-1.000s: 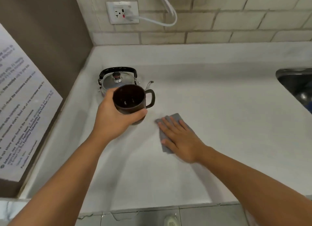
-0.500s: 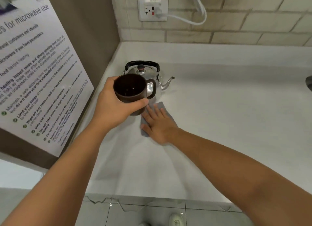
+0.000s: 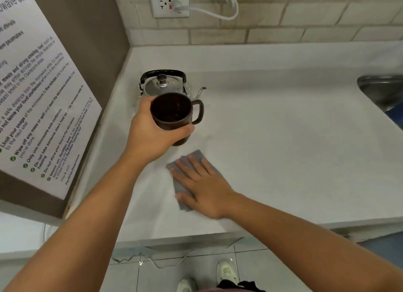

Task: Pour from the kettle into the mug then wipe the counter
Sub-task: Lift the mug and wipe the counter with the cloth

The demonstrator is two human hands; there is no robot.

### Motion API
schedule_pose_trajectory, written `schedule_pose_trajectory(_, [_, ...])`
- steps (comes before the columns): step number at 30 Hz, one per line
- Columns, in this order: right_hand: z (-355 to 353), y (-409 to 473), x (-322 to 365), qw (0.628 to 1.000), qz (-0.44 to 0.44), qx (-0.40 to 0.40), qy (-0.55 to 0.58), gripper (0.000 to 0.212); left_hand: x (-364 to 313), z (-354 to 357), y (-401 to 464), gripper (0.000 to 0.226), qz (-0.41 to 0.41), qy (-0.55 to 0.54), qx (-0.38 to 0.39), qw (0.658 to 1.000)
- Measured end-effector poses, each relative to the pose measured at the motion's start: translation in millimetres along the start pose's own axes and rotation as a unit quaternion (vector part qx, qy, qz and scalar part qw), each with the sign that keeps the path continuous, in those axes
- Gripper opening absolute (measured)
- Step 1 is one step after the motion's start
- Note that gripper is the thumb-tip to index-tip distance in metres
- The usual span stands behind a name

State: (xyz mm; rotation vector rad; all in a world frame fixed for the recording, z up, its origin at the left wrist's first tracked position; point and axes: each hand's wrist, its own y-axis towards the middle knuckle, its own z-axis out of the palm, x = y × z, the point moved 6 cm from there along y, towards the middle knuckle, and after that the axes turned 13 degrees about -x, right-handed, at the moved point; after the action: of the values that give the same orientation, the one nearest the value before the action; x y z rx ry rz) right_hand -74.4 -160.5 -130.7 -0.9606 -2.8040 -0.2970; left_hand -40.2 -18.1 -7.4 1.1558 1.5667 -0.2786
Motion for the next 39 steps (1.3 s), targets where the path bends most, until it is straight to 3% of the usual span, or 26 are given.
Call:
schedule_pose_trajectory(5, [-29, -44, -85, 0.974, 0.220, -0.026, -0.049, 0.065, -5, 36, -16, 0.078, -0.001, -0.030, 0.027, 0.999])
schedule_pose_trajectory(7, [-27, -58, -70, 0.978, 0.204, -0.022, -0.044, 0.065, -6, 50, -24, 0.078, 0.001, -0.035, 0.043, 0.998])
schedule_pose_trajectory(10, [-17, -82, -24, 0.996, 0.081, -0.015, -0.016, 0.064, -5, 66, -30, 0.079, -0.008, -0.046, 0.057, 0.997])
schedule_pose_trajectory(12, [-21, -102, -29, 0.998, 0.062, -0.013, -0.018, 0.063, -4, 77, -31, 0.081, -0.020, -0.048, 0.067, 0.996])
schedule_pose_trajectory(20, [-51, -142, -117, 0.980, 0.191, -0.014, -0.052, 0.073, 6, 101, -35, 0.082, -0.044, -0.073, 0.094, 0.992])
schedule_pose_trajectory(39, [-48, -141, -119, 0.979, 0.198, -0.007, -0.039, 0.074, 21, 116, -39, 0.077, -0.063, -0.065, 0.204, 0.975])
